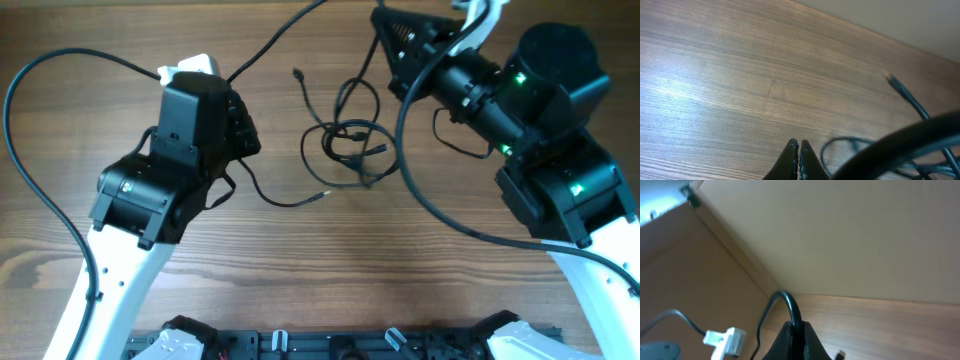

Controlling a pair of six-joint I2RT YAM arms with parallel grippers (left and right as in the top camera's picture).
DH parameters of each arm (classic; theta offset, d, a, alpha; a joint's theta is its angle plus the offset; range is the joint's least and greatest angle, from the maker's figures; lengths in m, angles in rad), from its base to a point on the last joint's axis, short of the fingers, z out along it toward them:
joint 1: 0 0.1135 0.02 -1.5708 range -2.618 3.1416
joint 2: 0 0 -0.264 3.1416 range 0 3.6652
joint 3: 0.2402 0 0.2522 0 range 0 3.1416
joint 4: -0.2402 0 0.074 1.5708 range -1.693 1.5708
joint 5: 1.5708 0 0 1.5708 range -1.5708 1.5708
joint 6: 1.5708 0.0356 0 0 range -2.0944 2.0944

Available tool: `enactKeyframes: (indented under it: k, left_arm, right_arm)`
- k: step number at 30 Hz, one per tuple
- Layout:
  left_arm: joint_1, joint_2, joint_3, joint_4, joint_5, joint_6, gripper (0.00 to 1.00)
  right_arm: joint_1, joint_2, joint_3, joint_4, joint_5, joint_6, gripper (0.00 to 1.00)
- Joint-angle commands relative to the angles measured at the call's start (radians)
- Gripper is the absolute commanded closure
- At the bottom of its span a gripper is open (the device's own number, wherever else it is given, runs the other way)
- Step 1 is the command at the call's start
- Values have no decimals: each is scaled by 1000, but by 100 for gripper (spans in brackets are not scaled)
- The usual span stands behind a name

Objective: Untangle cables

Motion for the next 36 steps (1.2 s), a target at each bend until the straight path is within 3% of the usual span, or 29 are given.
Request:
enactKeyframes:
  k: [1, 4, 8, 10, 12, 17, 22, 27, 32, 36]
  left_arm:
    - [55, 2, 15, -13, 19, -3, 96]
    - [73, 3, 15, -12, 23, -3, 96]
    - [77, 2, 15, -13, 23, 0, 96]
    - [77, 2, 15, -13, 23, 0, 96]
    - [77, 2, 15, -13, 23, 0, 96]
    - [77, 2, 15, -8, 28, 1, 96]
    - [77, 18, 15, 68, 239, 34, 96]
    - [77, 110, 15, 93, 386, 35, 96]
    - [77, 190, 15, 148, 562, 126, 96]
    - [77, 217, 15, 123, 573, 129, 78]
  right_arm:
    - [-37, 19, 24, -58, 85, 104, 96]
    - [-56, 58, 24, -87, -34, 146, 96]
    - [-139, 69, 24, 260, -439, 386, 96]
    - [-173, 69, 24, 323, -463, 447, 96]
    - [-195, 72, 24, 267, -438, 395, 96]
    - [-199, 115, 24, -113, -226, 105, 96]
    - [-198, 181, 24, -328, -229, -85, 96]
    - [-198, 209, 24, -435, -229, -177, 96]
    - [-198, 217, 20, -507, -228, -282, 96]
    - [-202, 240, 16, -587, -56, -222, 96]
